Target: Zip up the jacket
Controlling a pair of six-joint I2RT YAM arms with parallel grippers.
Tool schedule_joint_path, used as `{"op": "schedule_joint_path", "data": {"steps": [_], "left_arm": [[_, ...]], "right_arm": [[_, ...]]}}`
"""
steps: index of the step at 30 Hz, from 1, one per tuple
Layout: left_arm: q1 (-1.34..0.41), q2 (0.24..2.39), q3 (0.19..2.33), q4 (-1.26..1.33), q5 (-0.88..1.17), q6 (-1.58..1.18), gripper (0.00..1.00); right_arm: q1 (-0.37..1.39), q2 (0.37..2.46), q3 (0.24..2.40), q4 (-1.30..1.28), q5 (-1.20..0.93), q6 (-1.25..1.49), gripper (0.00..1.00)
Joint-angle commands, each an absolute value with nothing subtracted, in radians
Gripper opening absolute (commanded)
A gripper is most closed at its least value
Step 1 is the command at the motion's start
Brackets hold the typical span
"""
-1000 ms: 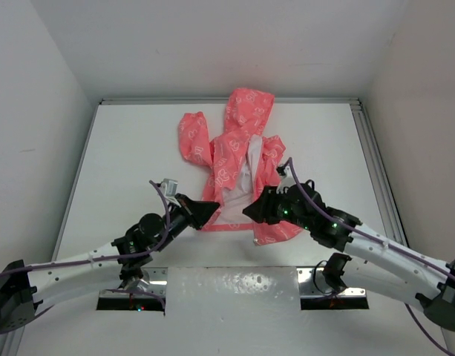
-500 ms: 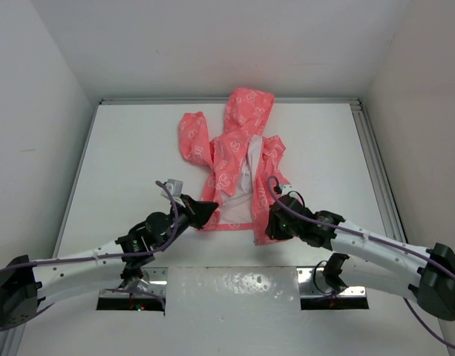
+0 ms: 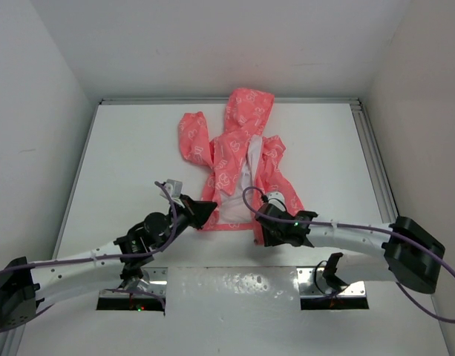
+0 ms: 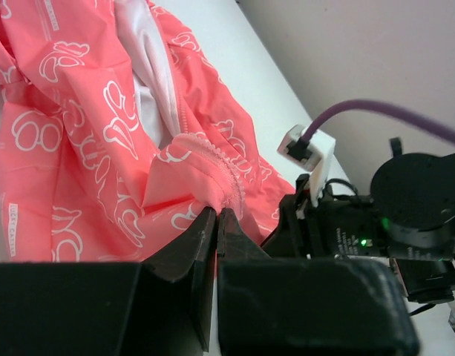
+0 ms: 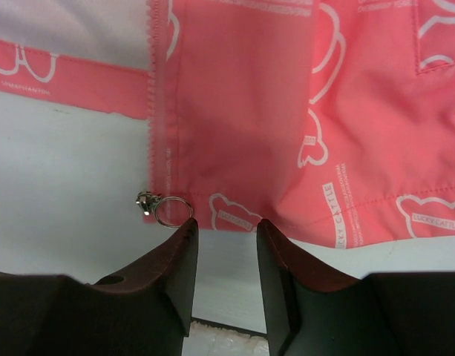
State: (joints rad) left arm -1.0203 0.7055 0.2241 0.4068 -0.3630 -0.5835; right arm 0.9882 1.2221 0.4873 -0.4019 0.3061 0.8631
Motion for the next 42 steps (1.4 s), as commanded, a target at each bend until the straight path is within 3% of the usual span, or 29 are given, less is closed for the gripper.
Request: {"op": "schedule_joint_path", "data": {"steps": [1, 22, 25, 27, 30, 31, 33, 35, 37, 42], "left_arm": [[-1.019, 0.684, 0.245, 0.43, -0.368, -0.569, 0.0], [-1.019, 0.624, 0.23, 0.383, -0.406, -0.558, 0.0], [-1.019, 0.626, 0.232, 0.391, -0.411, -0.555, 0.0], [-1.019, 0.629, 0.238, 0.38, -0.417, -0.552, 0.0], [-1.019, 0.632, 0.227, 0.402, -0.416, -0.558, 0.0], [-1.019, 0.632, 0.232, 0.393, -0.413, -0.555, 0.0], [-1.019, 0.629, 0.235, 0.38, -0.417, -0.554, 0.0], [-1.019, 0.624, 0.227, 0.396, -0.422, -0.557, 0.0], [-1.019, 0.633, 0.239, 0.397, -0.413, -0.552, 0.0], [-1.019, 0.626, 0.224, 0.4, -0.419, -0.554, 0.0]], "right_arm": [[1.014, 1.252, 0.537, -0.367, 0.364, 0.862, 0.37], [1.077, 1.385, 0.526, -0.308, 0.379, 0.92, 0.42], [1.089, 1.385, 0.523, -0.311, 0.371, 0.933, 0.32], [1.091, 1.37, 0.532, -0.301, 0.359, 0.922, 0.15], [1.095, 1.348, 0.557, -0.337, 0.382, 0.92, 0.19], [1.095, 1.342, 0.557, -0.334, 0.388, 0.922, 0.29], [1.097, 1.335, 0.566, -0.342, 0.39, 0.914, 0.38], [1.097, 1.33, 0.578, -0.365, 0.405, 0.914, 0.38], [1.095, 1.309, 0.583, -0.382, 0.411, 0.916, 0.31], [1.103, 1.229, 0.6, -0.413, 0.41, 0.91, 0.31]]}}
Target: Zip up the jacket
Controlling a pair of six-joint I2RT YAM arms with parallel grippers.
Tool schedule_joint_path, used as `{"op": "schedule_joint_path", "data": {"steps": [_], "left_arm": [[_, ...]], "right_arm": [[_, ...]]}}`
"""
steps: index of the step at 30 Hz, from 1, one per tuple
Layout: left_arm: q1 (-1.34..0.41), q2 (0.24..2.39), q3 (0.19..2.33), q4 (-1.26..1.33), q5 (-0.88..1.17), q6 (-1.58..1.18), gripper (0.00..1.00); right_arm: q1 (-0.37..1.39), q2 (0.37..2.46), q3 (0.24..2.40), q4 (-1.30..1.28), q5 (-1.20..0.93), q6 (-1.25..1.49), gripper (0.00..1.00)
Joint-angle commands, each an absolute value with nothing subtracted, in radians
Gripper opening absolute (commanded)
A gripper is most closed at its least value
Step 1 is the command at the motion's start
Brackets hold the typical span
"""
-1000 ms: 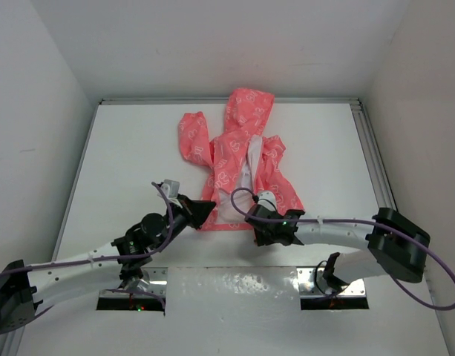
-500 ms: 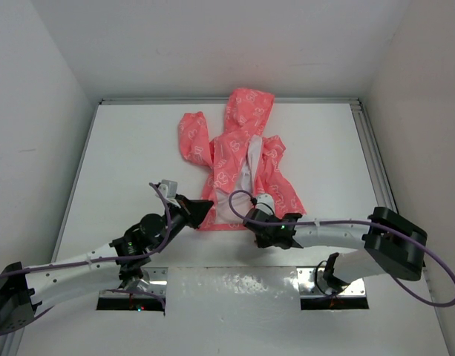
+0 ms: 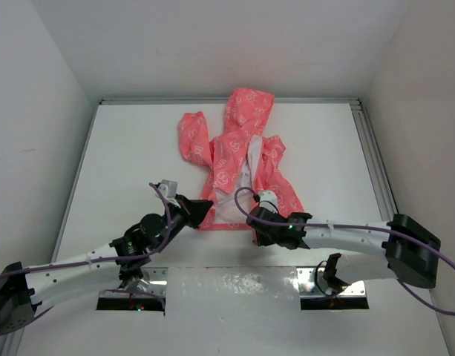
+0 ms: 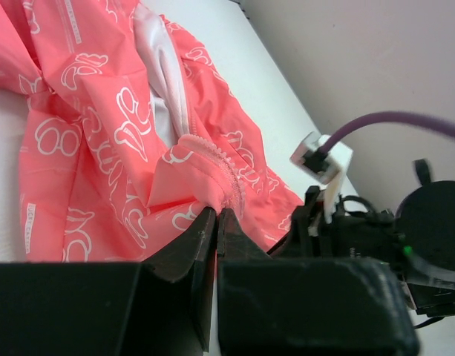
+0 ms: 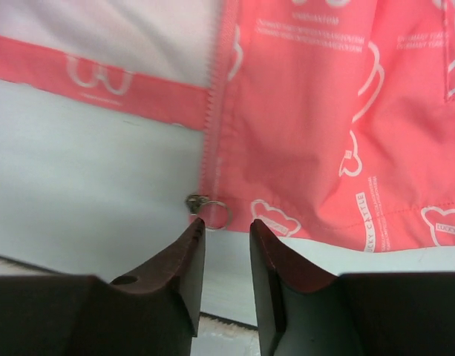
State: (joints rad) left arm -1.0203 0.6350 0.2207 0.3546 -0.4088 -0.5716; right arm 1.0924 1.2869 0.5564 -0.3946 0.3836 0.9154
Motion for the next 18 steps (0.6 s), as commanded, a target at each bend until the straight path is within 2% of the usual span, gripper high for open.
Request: {"op": "schedule_joint_path", "data": {"steps": [1, 2, 3, 4, 9, 12, 13, 16, 18], "left_arm": [[-1.019, 0.629, 0.229, 0.396, -0.416, -0.552, 0.0], [-1.019, 0.632, 0.239, 0.387, -0.416, -0.551, 0.0], [-1.019, 0.632, 0.238, 0.384, -0.417, -0.551, 0.0], [-1.019, 0.627, 0.23, 0.391, -0.416, -0.551, 0.0], [-1.019, 0.629, 0.242, 0.382, -0.413, -0.546, 0.0], [-1.019, 0.627, 0.232, 0.396, -0.41, -0.548, 0.0], [-1.019, 0.629, 0.239, 0.388, -0.41, -0.546, 0.0], [-1.019, 0.624, 0.226, 0.396, -0.407, -0.551, 0.0], [-1.019, 0.623, 0.222, 0.397, -0.405, -0.552, 0.0]], "right_arm": [[1.103, 1.204, 0.589, -0.402, 0.414, 0.911, 0.29], [1.103, 1.201, 0.571, -0.382, 0.428, 0.911, 0.18], [1.103, 1.221, 0.569, -0.383, 0.436, 0.911, 0.14], [1.103, 1.239, 0.587, -0.403, 0.449, 0.91, 0.06], [1.103, 1.325, 0.607, -0.367, 0.488, 0.899, 0.03], [1.101, 1.362, 0.626, -0.387, 0.541, 0.902, 0.07], [1.101, 1.38, 0.627, -0.374, 0.54, 0.899, 0.16], [1.103, 1.419, 0.638, -0.374, 0.518, 0.897, 0.32], [1.101, 1.416, 0.602, -0.364, 0.502, 0.92, 0.34]]}}
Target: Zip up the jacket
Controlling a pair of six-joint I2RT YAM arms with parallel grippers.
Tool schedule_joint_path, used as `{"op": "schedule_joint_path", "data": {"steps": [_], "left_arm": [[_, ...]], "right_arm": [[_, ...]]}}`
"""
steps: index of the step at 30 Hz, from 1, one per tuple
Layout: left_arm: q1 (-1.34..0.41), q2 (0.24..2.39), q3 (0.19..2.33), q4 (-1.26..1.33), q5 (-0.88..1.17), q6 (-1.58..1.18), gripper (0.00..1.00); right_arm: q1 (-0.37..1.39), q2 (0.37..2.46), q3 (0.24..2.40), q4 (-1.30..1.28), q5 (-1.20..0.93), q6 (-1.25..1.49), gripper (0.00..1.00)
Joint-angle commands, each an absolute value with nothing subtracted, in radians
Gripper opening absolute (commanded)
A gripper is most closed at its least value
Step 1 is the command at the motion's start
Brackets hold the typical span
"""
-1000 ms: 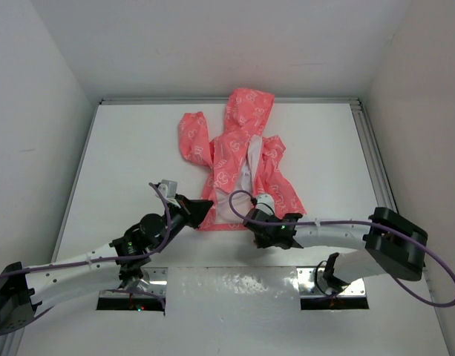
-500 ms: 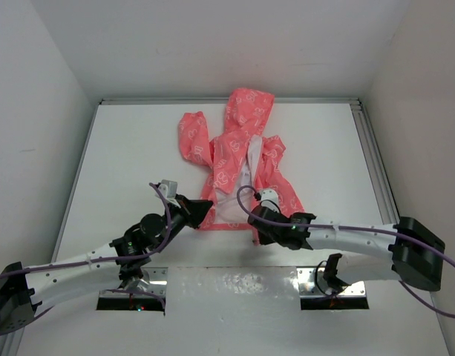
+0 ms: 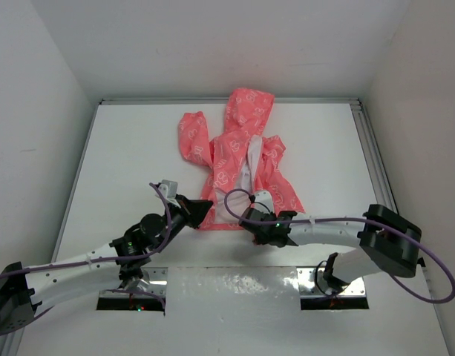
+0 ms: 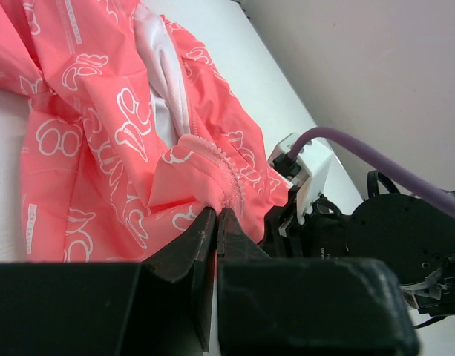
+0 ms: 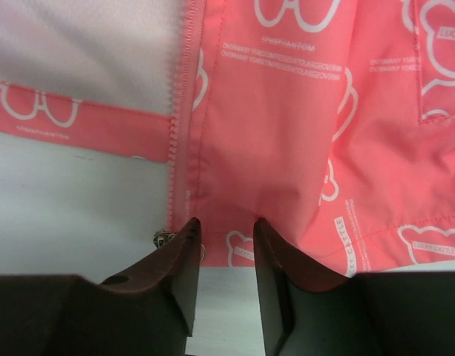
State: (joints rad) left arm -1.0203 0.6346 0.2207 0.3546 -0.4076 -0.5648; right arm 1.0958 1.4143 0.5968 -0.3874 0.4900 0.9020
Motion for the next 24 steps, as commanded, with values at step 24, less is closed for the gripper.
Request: {"op": "schedule_joint_path", "data": {"steps": [24], "left_arm": [[-1.019, 0.591, 0.225, 0.379, -0.42, -0.535, 0.0]], "right_arm": [[1.124, 1.368, 0.62, -0.404, 0.373, 0.928, 0.38]]}}
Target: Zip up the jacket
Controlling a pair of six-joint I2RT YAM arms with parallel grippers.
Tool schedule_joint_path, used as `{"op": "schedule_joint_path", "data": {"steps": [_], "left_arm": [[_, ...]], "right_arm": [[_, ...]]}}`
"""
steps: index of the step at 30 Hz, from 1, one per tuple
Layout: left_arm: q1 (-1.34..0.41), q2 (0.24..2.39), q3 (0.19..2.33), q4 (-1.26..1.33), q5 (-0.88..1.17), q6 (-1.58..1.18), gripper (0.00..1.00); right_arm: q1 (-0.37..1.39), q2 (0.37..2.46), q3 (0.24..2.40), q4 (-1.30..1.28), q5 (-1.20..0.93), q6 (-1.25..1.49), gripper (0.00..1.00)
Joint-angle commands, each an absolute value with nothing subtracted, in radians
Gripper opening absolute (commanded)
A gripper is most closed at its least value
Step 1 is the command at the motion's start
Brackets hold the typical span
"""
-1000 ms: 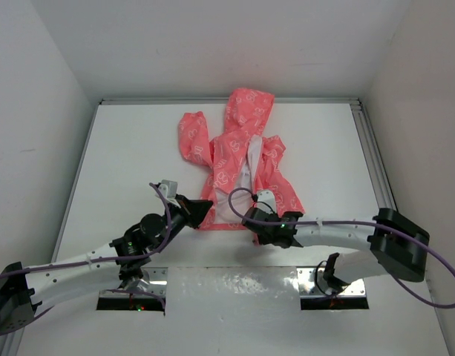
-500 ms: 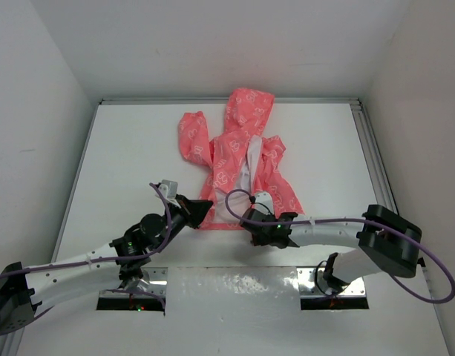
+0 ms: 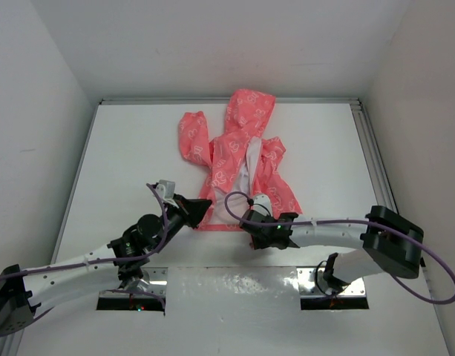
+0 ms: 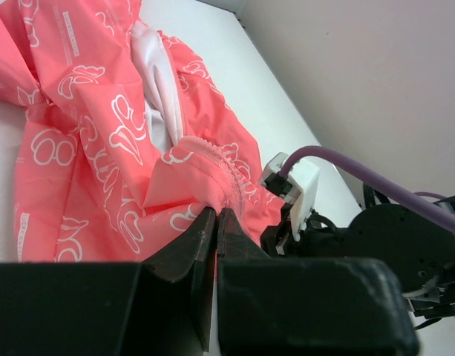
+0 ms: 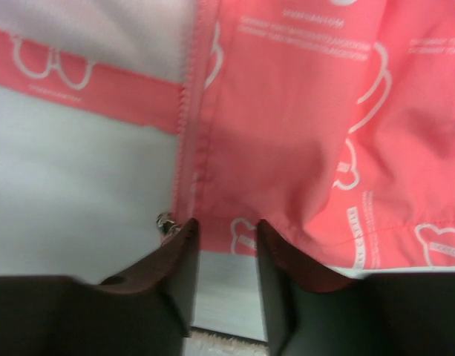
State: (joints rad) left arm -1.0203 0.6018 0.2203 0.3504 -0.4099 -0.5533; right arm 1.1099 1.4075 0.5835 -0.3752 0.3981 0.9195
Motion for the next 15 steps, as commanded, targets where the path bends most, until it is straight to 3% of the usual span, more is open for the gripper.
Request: {"op": "schedule_joint_path", "data": {"steps": [1, 9, 15], "left_arm": [[-1.019, 0.589, 0.23, 0.367, -0.425, -0.534, 0.0], [-1.019, 0.56, 0.213, 0.371, -0.425, -0.54, 0.0], [-1.019, 0.569, 0.212, 0.379, -0.419, -0.545, 0.0]], "right_arm": [[1.124, 1.358, 0.615, -0.397, 0.367, 0.928, 0.33], [1.127, 1.367, 0.589, -0.362, 0.337, 0.94, 0.27], [1.127, 1.393, 0.61, -0.367, 0.364, 0.928, 0.35]]}}
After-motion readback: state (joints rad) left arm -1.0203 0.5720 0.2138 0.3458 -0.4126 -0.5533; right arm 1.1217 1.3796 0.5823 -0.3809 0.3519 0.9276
